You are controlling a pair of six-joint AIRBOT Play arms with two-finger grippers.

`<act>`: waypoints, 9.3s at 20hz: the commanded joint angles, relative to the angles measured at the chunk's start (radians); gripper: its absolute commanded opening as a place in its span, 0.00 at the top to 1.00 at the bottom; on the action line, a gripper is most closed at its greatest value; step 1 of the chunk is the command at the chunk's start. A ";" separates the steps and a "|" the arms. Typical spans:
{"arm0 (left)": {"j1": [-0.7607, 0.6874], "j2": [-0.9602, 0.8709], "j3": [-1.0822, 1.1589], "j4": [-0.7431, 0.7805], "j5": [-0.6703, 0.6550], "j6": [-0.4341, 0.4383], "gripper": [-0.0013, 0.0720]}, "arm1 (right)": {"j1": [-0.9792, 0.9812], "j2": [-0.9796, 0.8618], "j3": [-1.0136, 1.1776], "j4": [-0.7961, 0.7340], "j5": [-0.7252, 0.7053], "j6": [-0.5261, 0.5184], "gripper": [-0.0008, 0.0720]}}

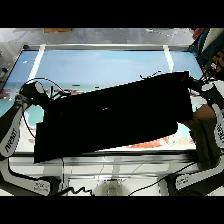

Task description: Fold the clothes and pants, and hang the long-sleeved shirts on hangers.

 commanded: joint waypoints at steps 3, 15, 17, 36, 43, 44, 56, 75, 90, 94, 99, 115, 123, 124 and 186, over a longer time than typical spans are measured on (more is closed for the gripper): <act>0.209 0.002 0.043 -0.248 0.120 -0.105 0.27 | 0.001 -0.001 0.000 -0.005 -0.006 0.000 0.96; 0.475 -0.110 0.043 -0.557 0.332 -0.104 0.00 | 0.002 -0.015 0.000 -0.021 -0.002 0.000 0.96; 0.467 -0.129 0.043 -0.555 0.413 -0.104 0.01 | 0.002 -0.014 0.000 -0.021 -0.002 0.000 0.96; 0.359 -0.140 0.061 -0.568 0.887 -0.093 0.97 | 0.003 -0.014 0.000 -0.024 0.042 -0.001 0.96; 0.348 -0.093 0.062 -0.569 1.107 -0.093 0.97 | 0.055 -0.024 0.000 -0.029 -0.058 -0.009 0.96; 0.340 -0.093 0.062 -0.568 1.134 -0.093 0.97 | 0.066 -0.031 0.000 -0.029 -0.084 -0.009 0.96; 0.259 -0.098 0.062 -0.565 1.279 -0.093 0.01 | 0.105 -0.079 0.002 -0.028 -0.160 -0.008 0.25; 0.297 0.439 0.061 -0.466 0.388 -0.270 0.97 | -0.245 0.468 -0.075 -0.307 1.151 0.090 0.96; 0.296 0.394 0.060 -0.376 0.362 -0.318 0.96 | -0.273 0.442 -0.400 -0.149 0.723 0.372 0.19; 0.298 0.378 0.060 -0.367 0.388 -0.318 0.97 | -0.273 0.319 -0.399 -0.146 0.644 0.371 0.23; 0.339 0.365 0.060 -0.237 0.373 -0.472 0.97 | -0.273 0.275 -0.399 -0.117 0.529 0.358 0.32; 0.732 0.435 -0.114 -0.140 -0.029 -0.678 0.97 | -0.149 0.335 -0.274 -0.212 0.423 0.280 0.96; 0.800 0.578 -0.607 0.013 0.065 -0.790 0.21 | -0.147 0.335 -0.274 -0.202 0.435 0.315 0.96; 0.800 0.578 -0.640 -0.014 0.071 -0.724 0.21 | -0.147 0.335 -0.274 -0.202 0.440 0.315 0.96; 0.215 -0.114 0.140 -0.798 1.128 -0.644 0.97 | -0.142 0.174 -0.179 0.063 0.145 0.632 0.96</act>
